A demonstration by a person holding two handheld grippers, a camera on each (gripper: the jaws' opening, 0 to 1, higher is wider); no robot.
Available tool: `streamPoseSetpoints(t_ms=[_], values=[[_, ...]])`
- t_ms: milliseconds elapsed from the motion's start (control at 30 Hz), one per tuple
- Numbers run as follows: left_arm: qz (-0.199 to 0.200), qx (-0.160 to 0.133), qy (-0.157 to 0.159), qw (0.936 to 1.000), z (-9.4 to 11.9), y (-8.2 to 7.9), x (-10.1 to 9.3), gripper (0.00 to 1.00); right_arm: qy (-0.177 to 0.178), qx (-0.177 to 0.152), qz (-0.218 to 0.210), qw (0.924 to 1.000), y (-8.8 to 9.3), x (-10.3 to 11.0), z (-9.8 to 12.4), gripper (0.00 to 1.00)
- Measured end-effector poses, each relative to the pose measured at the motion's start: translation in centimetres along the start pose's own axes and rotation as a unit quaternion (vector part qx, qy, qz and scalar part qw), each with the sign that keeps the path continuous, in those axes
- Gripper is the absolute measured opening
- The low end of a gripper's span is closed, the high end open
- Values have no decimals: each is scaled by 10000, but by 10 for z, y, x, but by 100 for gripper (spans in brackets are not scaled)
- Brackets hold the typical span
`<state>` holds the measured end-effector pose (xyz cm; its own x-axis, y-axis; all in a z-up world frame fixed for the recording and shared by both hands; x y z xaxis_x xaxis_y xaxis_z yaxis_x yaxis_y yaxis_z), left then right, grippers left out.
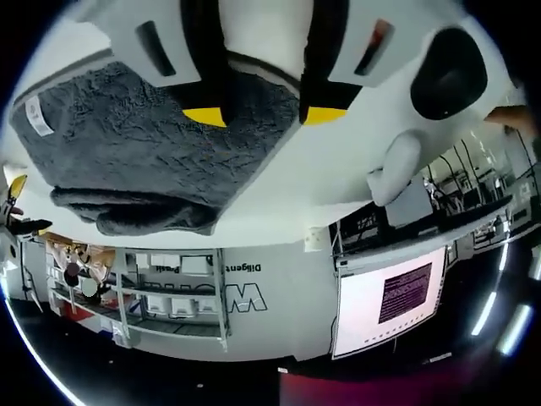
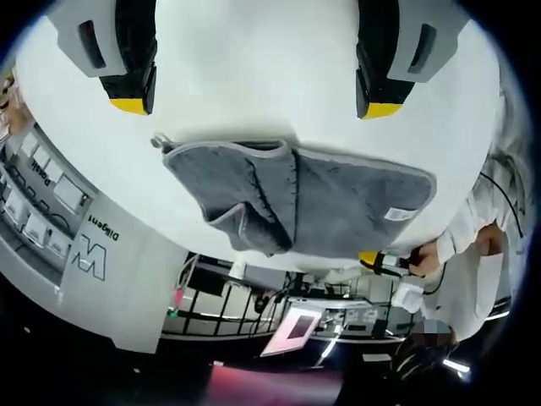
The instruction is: Open the folded towel by lifting each exposed corner and separating the folded layers until the towel lies flat within the target outline without major curled edges
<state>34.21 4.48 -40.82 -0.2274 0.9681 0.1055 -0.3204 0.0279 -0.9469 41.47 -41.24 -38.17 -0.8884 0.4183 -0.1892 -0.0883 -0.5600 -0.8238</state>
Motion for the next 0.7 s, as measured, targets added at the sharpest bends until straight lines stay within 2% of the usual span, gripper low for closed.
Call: streamPoseSetpoints(t_ms=[267, 533, 700], values=[[81, 67, 77, 9999, -1, 1, 1, 32, -3, 13, 18, 10000, 0, -1, 0, 98], [-77, 73, 83, 9999, 8, -1, -6, 33, -2, -6, 20, 10000, -1, -1, 0, 98], [-129, 2, 403, 9991, 21, -8, -24, 39, -2, 2, 32, 10000, -2, 0, 0, 98]])
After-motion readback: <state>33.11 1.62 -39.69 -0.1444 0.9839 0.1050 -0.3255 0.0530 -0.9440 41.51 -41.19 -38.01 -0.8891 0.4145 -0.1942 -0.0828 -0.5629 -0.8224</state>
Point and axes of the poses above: the point that each gripper's makers call its tool centre point, and the gripper's own axes: z roughly backward along the fingers, x roughly to its left, y roughly out of its underside, the point moved 7 cm from there along z, roughly backward along the fingers, and after that the axes turned 7 degrees about -y, right-handed, at the moved point
